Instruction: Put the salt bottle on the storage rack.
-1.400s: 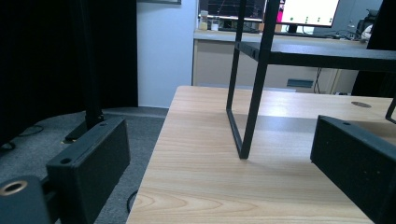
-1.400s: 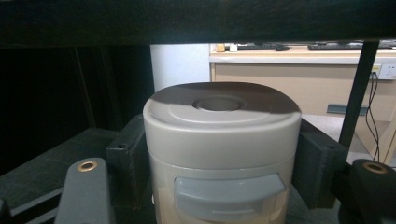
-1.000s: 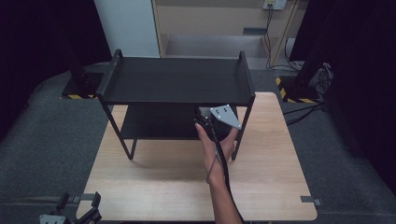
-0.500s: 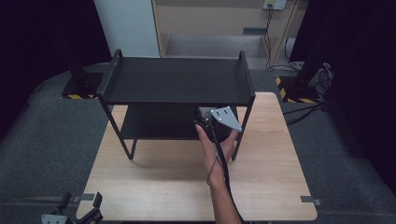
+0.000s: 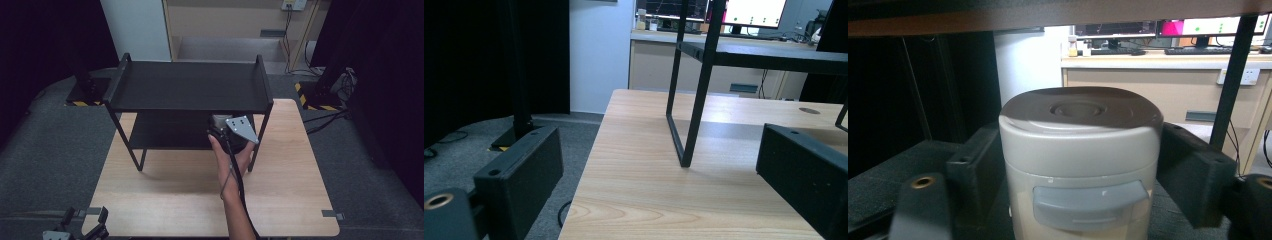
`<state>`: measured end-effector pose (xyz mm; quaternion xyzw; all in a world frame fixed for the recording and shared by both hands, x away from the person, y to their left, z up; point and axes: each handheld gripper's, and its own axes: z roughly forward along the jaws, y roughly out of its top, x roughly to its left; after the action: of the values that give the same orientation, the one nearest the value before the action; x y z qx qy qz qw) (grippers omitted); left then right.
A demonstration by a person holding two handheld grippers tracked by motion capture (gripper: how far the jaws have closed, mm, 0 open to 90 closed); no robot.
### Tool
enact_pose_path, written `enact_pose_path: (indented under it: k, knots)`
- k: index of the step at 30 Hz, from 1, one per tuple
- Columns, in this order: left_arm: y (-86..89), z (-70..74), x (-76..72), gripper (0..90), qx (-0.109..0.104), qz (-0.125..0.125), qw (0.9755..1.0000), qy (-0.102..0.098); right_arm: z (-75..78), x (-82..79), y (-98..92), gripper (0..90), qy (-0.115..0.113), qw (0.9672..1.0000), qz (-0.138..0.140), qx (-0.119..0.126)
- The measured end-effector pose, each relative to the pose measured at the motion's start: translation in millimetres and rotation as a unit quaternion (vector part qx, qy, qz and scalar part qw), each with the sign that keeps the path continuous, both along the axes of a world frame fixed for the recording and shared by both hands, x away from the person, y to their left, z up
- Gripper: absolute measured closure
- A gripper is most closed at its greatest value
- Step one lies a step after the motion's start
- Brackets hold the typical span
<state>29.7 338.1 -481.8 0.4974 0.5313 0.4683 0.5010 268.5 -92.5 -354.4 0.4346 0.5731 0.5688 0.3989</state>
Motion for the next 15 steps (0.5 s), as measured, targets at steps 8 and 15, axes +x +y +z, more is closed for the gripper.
enact_pose_path:
  k: [8, 15]
  knots:
    - [0.5, -0.1, -0.3, 3.6, 0.000, -0.001, 1.0000, 0.000, -2.4, -4.1, 3.0, 16.8, -0.010, 0.9999, -0.012, 0.000]
    - [0.9, 0.2, 0.1, 3.6, 0.000, -0.002, 1.0000, 0.000, -2.9, -6.9, 5.6, 10.5, -0.013, 0.9998, -0.012, -0.001]
